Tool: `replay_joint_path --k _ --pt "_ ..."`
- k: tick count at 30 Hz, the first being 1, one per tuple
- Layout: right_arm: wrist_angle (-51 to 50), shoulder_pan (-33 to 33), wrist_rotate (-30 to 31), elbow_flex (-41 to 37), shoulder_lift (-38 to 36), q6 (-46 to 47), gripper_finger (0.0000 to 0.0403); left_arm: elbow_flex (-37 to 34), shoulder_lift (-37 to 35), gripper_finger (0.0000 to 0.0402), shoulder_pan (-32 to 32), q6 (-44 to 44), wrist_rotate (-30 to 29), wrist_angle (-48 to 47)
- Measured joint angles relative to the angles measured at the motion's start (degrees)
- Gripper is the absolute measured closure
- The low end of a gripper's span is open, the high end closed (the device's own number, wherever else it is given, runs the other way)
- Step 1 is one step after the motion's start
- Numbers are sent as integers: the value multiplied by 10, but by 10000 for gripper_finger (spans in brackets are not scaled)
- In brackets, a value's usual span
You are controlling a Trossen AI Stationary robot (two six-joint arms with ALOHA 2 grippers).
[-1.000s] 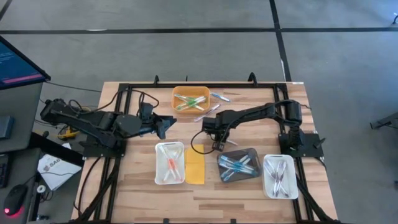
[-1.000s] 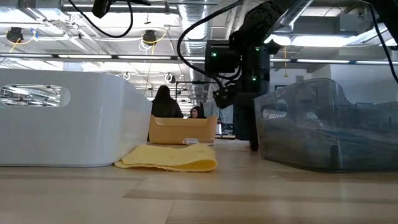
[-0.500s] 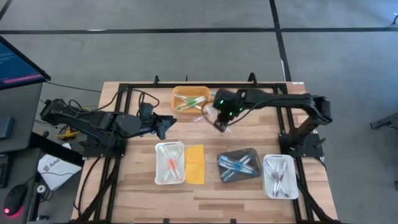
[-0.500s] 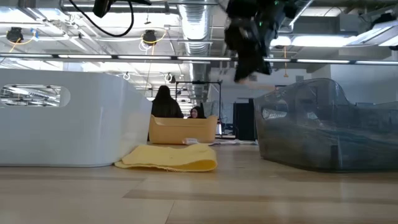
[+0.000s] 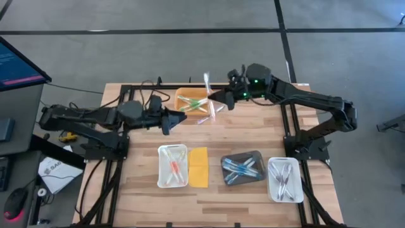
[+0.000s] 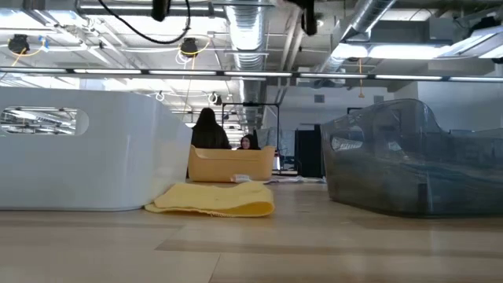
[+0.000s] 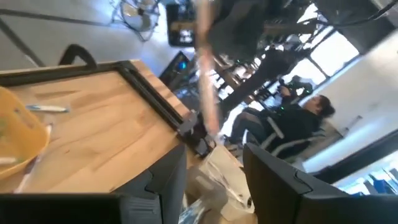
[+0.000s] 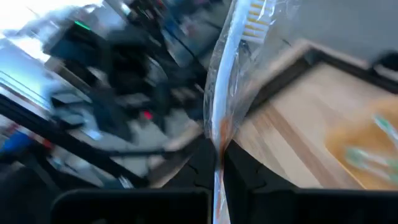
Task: Pick & Place Toothbrushes
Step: Put the orange toothbrush into the left white bin
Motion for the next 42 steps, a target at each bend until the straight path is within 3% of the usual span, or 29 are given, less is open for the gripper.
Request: replay_joint_path --k 6,13,22,42 --pt "59 8 -2 0 7 38 399 -1 38 248 78 25 139 88" --pt "63 13 4 0 17 39 399 0 73 248 120 53 167 159" --pt "79 15 31 0 17 38 399 0 148 248 147 28 256 290" --pt "92 15 55 0 17 39 401 0 174 248 166 13 246 336"
